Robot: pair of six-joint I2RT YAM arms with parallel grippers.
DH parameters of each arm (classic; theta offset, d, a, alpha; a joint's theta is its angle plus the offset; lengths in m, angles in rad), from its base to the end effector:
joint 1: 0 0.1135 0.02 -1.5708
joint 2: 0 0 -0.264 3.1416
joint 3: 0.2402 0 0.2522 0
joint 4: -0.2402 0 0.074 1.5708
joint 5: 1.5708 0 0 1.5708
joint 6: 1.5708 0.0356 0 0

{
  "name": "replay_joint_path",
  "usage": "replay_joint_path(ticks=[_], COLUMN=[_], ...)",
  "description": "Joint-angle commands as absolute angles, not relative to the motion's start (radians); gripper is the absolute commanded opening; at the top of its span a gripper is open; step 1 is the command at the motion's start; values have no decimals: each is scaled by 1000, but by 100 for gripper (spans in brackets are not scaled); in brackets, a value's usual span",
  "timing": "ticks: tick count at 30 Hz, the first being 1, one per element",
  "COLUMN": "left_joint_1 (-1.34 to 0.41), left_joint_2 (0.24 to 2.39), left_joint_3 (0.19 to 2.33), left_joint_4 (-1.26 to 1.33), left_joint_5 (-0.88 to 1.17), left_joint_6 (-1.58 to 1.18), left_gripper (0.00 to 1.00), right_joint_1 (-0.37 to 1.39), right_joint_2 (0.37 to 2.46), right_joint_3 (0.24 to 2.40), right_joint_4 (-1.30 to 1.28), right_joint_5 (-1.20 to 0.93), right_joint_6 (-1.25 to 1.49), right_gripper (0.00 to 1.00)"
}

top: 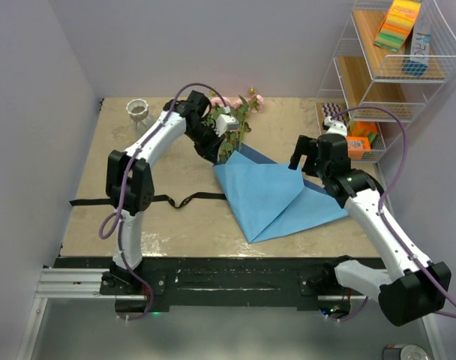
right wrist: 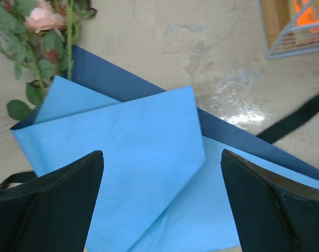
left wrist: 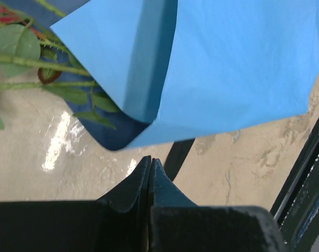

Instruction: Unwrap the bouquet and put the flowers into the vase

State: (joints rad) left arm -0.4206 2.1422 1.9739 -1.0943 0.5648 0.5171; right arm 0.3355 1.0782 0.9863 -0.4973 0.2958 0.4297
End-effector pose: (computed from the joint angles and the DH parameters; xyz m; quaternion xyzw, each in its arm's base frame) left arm 0.3992 -0.1995 0.2545 0.4670 0.8273 -0.2679 0.1605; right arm 0.2248 0.0674 0.3233 0.1105 0.8681 0.0535 0.4810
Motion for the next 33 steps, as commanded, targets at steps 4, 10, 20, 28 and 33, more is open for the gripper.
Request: replay_joint_path(ticks=[4,10,20,28,33], left_joint_1=[-358,-345,-336,-321,-307], left_joint_2=[1990,1959,1885,1757,1700], left_joint_3=[1847,1806,1773,1714,1683], left_joint_4=[-1098,-1111,-1104,-1100,-1095], left_joint_5=[615,621,646,655,653], left_joint_6=[584,597,575,560,560], left_gripper=[0,0,0,7,9], right_joint_1=[264,170,149,118,112], right_joint_2=[1250,1373,1494,1540,1543], right_joint_3=[963,942,910,899,900], right_joint_4=[-249,-207,-127,-41,-28], right_joint_5=[-40,-51,-80,-140,-196], right_joint_6=[434,420,440,457,472], right_gripper=[94,91,86,68,42])
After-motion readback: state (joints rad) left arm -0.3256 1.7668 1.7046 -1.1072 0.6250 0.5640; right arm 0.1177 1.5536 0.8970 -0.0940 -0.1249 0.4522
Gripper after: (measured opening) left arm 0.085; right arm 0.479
